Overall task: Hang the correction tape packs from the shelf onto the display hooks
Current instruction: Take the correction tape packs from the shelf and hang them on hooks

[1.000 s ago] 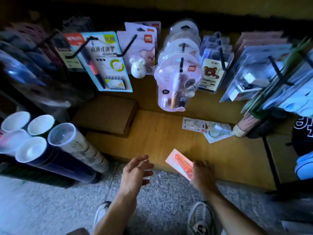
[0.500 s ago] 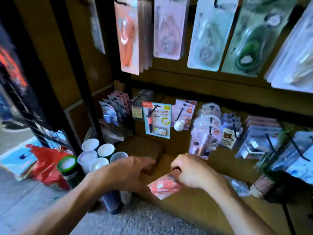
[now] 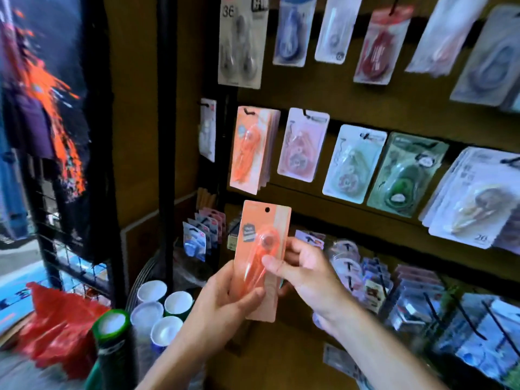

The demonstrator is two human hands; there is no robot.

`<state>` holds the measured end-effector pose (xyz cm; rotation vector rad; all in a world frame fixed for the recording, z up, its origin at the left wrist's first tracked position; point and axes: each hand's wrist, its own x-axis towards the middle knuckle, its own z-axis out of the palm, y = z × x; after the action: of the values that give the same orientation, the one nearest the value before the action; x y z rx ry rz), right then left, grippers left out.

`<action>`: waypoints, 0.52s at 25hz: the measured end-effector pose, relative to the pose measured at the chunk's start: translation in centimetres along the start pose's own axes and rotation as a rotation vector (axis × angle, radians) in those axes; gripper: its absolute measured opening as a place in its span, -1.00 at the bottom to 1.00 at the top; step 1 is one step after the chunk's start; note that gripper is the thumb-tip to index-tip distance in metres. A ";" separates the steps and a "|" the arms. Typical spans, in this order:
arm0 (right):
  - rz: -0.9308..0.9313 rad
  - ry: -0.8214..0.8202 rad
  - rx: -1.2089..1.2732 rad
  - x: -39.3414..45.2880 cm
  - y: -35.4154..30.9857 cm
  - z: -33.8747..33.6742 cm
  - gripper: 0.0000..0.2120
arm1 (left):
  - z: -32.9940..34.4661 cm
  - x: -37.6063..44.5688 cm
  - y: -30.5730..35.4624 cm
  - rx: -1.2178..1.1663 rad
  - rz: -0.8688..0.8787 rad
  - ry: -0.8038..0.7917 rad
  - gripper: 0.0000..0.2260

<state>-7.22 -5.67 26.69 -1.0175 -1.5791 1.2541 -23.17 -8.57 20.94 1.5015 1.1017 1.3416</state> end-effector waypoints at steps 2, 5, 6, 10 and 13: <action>-0.047 0.089 0.040 1.4 -1.6 0.3 -0.81 | -0.8 0.0 0.3 0.080 0.052 -0.005 -0.67; -0.159 0.167 0.050 4.2 -5.4 -0.1 -0.79 | -1.6 -0.2 -0.9 0.345 0.102 -0.061 -0.33; -0.191 0.172 0.020 5.1 -6.7 0.1 -0.78 | -1.7 -0.3 -1.3 0.425 0.128 -0.086 -0.23; -0.213 0.171 -0.085 8.6 -10.3 2.1 -0.79 | -1.2 0.2 -2.5 0.746 0.185 -0.123 -0.21; -0.179 0.216 -0.127 11.0 -11.2 3.6 -0.89 | -1.1 0.8 -2.9 0.873 0.146 -0.129 -0.25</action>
<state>-14.95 1.87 38.67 -1.0295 -1.5574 0.9011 -24.51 -6.95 18.49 2.2815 1.6233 0.8458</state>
